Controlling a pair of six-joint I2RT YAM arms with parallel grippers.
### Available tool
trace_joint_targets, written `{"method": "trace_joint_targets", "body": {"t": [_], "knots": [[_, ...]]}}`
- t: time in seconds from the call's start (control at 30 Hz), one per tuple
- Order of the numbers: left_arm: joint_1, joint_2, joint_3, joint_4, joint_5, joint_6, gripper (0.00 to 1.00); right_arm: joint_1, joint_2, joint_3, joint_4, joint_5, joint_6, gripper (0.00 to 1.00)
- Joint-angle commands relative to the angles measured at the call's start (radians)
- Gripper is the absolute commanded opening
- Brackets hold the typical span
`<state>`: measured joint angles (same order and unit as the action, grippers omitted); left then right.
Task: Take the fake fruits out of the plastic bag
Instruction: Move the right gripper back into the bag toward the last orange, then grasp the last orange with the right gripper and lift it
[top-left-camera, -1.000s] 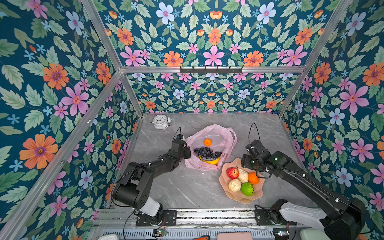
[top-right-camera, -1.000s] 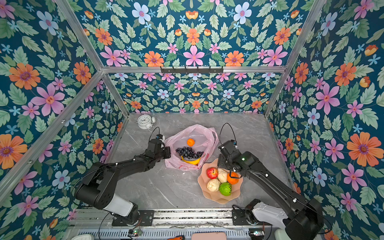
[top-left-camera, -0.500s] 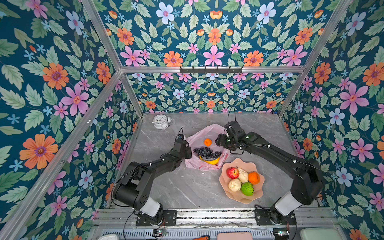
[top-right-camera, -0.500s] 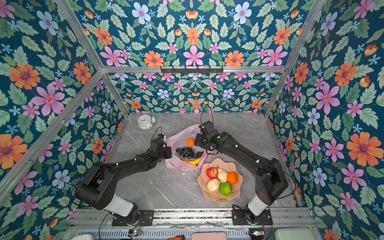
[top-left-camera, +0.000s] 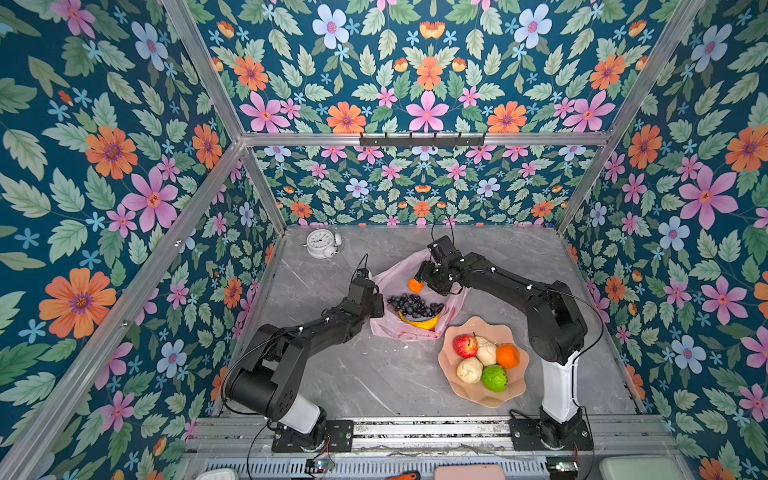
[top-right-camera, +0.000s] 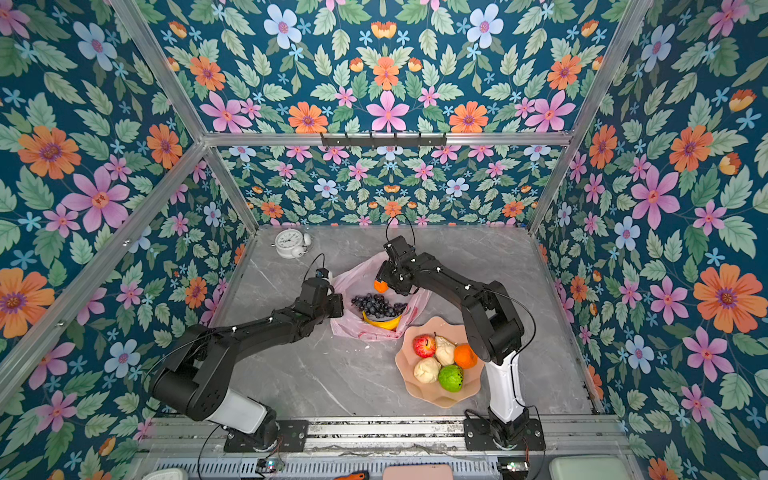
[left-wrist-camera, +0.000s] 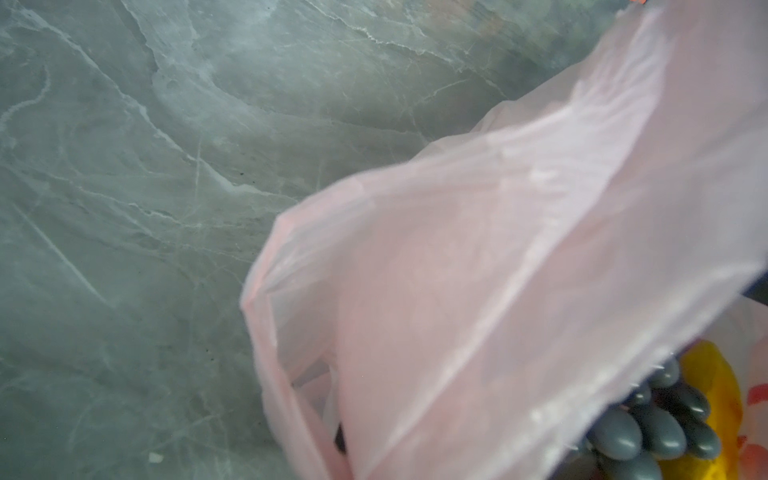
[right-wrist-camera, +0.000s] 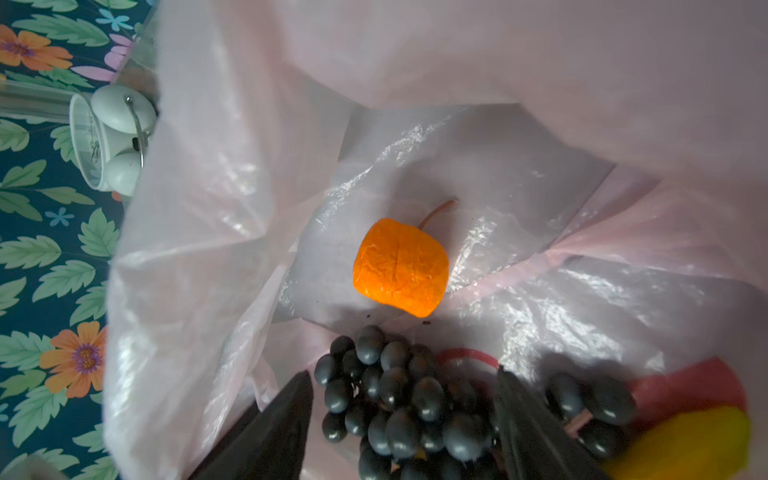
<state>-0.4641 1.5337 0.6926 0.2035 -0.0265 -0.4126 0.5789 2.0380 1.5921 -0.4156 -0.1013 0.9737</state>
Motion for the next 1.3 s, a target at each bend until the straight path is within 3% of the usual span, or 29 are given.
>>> {"method": "trace_joint_targets", "body": {"t": [0.0,0.43,1.03,1.27], "knots": [[-0.001,0.001,0.006,-0.001,0.002,0.009,0.02,-0.016,0.029,0.012,0.050,-0.031,0.089,0.71],[-0.002,-0.001,0.004,0.002,0.008,0.006,0.02,-0.039,0.129,0.062,0.114,-0.106,0.216,0.71],[-0.002,0.002,0.007,0.004,0.010,0.007,0.03,-0.029,0.233,0.153,0.110,-0.182,0.191,0.65],[-0.002,0.000,0.006,0.003,0.008,0.007,0.02,-0.025,0.242,0.154,0.123,-0.194,0.183,0.56]]}}
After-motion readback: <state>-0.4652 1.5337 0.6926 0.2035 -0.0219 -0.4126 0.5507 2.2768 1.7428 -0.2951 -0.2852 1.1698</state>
